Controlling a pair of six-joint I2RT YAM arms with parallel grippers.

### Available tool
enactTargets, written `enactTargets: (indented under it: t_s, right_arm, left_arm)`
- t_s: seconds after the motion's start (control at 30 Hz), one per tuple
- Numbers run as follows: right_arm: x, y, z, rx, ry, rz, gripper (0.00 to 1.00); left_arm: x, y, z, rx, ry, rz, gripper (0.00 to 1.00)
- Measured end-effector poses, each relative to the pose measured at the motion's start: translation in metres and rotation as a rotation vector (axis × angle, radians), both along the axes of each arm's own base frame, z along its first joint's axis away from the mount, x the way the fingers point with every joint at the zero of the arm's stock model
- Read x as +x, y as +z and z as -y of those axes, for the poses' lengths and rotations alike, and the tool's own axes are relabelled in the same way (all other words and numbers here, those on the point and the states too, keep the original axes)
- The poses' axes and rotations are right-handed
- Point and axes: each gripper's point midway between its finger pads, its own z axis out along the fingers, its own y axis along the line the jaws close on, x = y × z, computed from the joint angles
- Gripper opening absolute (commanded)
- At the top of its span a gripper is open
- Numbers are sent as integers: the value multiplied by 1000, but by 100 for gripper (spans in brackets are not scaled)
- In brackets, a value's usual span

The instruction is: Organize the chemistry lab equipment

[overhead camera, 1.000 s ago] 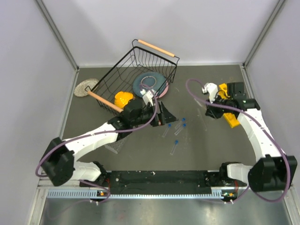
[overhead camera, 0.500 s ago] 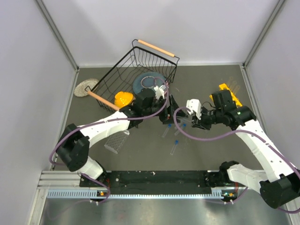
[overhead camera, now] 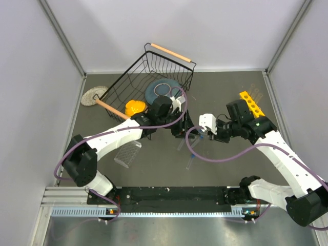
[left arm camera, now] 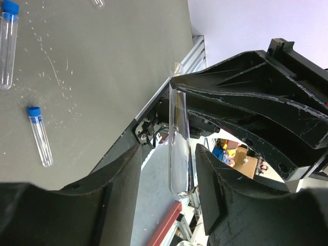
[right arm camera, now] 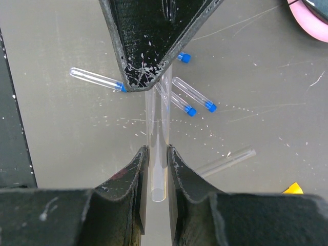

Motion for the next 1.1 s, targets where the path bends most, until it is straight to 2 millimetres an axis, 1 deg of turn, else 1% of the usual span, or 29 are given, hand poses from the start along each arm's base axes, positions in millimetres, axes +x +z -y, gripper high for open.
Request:
enactTargets:
  t_s: [0.17,0.3,0.43,0.47,0.57,0.67,0.7,0.8,0.87,0.9,0.97,1.03,1.07,1.1]
  right_arm:
    - [0,-3,-1,-21,18,7,13]
    - [-3,-4,-2,-31,36,11,13]
    - [-4,-5,-3,-45,51,14,14]
    - [-5,-6,-4,-49,57,16,14]
    - [-7,-7,-5,-59,70,17,16]
    - [-7,-8,-5,-62,70,16,34]
    - [-8,-8,-5,-62,65,12,44]
    - [-8,-5,-4,-55,41,-4,61]
    - [-7,5,-3,-32,13,-16,67]
    - [-6,13,-3,-9,-3,-18,70]
    - [1,35,-1,53,-54,-15,70]
    - [9,58,3,129,-114,-12,72]
    - [11,69,4,171,-148,-20,74]
    - [11,79,5,219,-179,-36,80]
  left_arm:
    - [-3,-5,-2,26,-16,3,47]
    - [-6,-9,-2,41,-28,-1,41]
    - [-7,-8,1,42,-41,4,30]
    - [-7,-8,1,41,-42,5,24]
    - [-11,-6,2,32,-58,3,10]
    - [-12,-4,3,26,-66,7,7]
    - [-12,-4,3,26,-67,9,6]
    - [-12,-7,1,27,-62,13,5]
    - [-13,-12,-4,29,-46,31,5]
    - [-16,-14,-9,28,-37,49,5]
    - [-19,-15,-19,27,-14,93,5]
    - [-19,-6,-29,-1,14,181,6]
    - [-19,0,-35,-19,35,238,6]
    - [-18,8,-40,-40,55,297,6]
